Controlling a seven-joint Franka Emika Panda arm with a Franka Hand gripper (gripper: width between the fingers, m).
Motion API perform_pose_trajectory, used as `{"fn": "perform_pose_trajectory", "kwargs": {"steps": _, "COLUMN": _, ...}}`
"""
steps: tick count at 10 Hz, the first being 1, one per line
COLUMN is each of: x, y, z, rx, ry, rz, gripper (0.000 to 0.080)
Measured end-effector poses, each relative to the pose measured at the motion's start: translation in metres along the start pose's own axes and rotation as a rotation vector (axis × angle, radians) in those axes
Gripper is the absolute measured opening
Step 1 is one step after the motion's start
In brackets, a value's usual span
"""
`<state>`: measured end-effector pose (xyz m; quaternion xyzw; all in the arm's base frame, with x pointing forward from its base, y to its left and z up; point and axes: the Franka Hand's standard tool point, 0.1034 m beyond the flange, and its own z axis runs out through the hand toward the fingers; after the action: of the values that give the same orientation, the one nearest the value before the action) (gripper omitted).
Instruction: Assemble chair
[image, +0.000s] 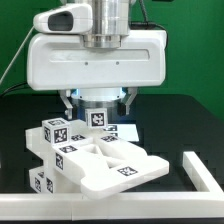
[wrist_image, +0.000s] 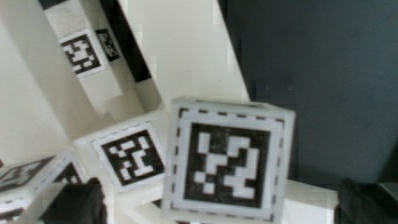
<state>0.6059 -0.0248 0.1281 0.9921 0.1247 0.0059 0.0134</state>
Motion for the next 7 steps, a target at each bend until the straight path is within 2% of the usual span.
{"fn": "perform_pose_trajectory", "kwargs": {"steps": 3, "x": -0.009, "y": -0.004, "z": -0.005, "rx": 0.009, "ry": 0.045, "rz": 0.043, "gripper": 0.0648}}
{"fn": "perform_pose_trajectory", "kwargs": {"steps": 6, "x": -0.014, "y": -0.001, "z": 0.01, "rx": 0.0, "ry": 0.025, "rz": 0.046, "gripper": 0.0648}}
{"fn": "perform_pose_trajectory", "kwargs": {"steps": 7, "x": -0.013, "y": -0.001, "z": 0.01, "rx": -0.002, "ry": 0.024, "rz": 0.049, "gripper": 0.0648}}
